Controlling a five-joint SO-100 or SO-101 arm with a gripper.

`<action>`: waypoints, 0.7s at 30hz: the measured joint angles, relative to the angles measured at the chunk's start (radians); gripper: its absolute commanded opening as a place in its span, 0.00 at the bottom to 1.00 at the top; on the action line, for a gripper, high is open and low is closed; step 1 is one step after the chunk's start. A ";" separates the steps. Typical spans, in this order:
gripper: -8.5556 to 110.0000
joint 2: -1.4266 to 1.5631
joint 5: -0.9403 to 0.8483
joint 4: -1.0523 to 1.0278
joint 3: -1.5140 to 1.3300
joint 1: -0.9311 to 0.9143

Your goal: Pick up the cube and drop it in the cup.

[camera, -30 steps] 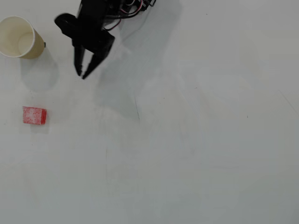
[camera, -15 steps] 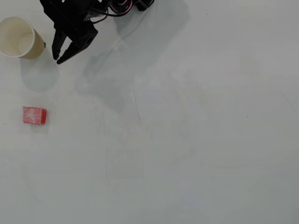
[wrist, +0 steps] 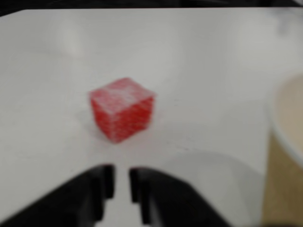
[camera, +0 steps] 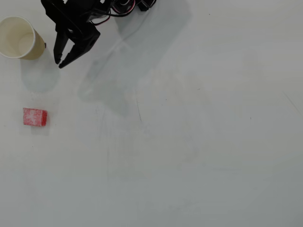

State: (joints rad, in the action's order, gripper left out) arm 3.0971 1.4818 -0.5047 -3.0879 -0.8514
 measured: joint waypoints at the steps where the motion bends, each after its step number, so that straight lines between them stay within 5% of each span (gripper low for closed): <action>1: 0.16 0.000 0.000 0.005 0.000 0.000; 21: 0.29 -0.302 0.000 0.051 0.126 0.110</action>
State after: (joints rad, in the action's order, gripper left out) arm 2.7949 1.4818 -0.4541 -2.9621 -0.7409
